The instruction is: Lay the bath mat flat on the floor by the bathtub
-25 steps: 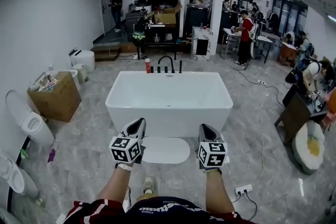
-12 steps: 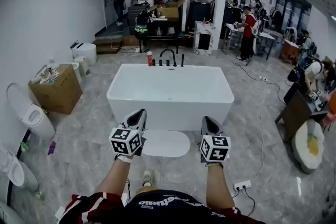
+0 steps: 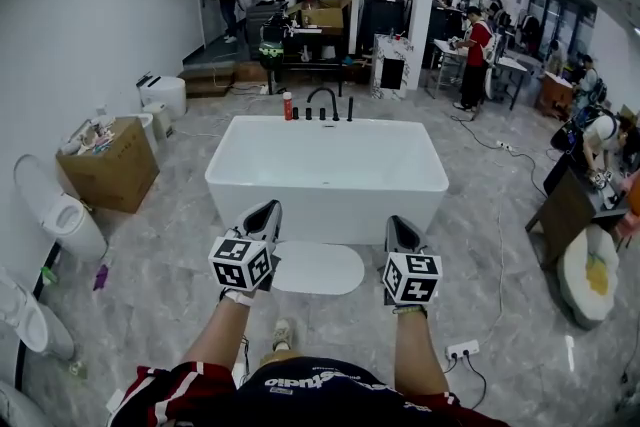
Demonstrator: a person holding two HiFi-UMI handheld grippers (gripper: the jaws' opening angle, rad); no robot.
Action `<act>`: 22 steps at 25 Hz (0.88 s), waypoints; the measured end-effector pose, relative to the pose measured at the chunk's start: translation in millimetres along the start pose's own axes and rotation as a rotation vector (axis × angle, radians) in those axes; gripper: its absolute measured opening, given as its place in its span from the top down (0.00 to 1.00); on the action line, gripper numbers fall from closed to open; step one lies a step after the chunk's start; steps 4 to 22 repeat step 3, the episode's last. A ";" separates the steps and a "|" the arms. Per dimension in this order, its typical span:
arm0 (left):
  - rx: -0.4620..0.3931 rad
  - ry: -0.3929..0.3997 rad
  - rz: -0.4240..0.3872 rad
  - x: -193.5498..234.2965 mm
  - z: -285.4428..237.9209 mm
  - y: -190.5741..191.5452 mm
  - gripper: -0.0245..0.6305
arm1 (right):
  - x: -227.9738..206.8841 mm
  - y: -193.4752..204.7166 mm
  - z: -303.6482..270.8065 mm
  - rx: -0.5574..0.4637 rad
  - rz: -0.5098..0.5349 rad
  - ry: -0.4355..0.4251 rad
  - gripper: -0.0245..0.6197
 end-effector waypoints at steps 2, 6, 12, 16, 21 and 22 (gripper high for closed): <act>0.000 0.000 0.000 -0.9 0.4 0.4 0.94 | 0.0 0.4 0.3 0.000 0.000 -0.001 0.92; 0.001 0.001 0.000 -1.4 0.7 0.8 0.94 | -0.1 0.8 0.5 0.000 0.000 -0.001 0.92; 0.001 0.001 0.000 -1.4 0.7 0.8 0.94 | -0.1 0.8 0.5 0.000 0.000 -0.001 0.92; 0.001 0.001 0.000 -1.4 0.7 0.8 0.94 | -0.1 0.8 0.5 0.000 0.000 -0.001 0.92; 0.001 0.001 0.000 -1.4 0.7 0.8 0.94 | -0.1 0.8 0.5 0.000 0.000 -0.001 0.92; 0.001 0.001 0.000 -1.4 0.7 0.8 0.94 | -0.1 0.8 0.5 0.000 0.000 -0.001 0.92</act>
Point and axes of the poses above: the fingertips, and each gripper's own axes: z backward along the fingers, x to its left, y out of its underside, the point moved 1 cm from there along z, backward along the fingers, and after that the axes turned 10 degrees about -x, right-handed, at the moved point
